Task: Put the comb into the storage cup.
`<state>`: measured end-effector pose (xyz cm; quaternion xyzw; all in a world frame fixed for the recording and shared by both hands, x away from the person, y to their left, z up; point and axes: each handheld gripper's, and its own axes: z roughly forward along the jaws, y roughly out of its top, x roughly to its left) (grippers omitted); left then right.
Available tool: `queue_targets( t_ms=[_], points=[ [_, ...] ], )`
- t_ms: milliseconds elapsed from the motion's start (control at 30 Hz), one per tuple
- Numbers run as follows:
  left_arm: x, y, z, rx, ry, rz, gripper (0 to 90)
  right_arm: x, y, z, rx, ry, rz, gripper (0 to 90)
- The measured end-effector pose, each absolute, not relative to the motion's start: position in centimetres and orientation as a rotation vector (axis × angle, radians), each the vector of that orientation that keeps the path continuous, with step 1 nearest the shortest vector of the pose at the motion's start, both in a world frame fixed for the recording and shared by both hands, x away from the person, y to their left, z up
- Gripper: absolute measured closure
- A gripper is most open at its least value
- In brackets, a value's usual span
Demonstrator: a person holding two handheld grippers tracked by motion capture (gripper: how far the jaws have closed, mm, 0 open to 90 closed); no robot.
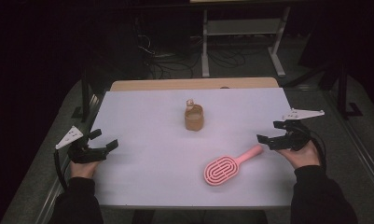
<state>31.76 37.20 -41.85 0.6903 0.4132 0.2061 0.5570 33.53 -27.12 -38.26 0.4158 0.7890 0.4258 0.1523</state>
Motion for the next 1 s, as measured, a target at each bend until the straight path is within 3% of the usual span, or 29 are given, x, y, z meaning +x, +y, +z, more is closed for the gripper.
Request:
queue_targets(
  t_ms=[1000],
  points=[
    [31.8,37.1,-41.9,1.641,0.974,0.497,0.0,35.8,-25.1,-40.0,1.168,2.383,1.149,17.8]
  ],
)
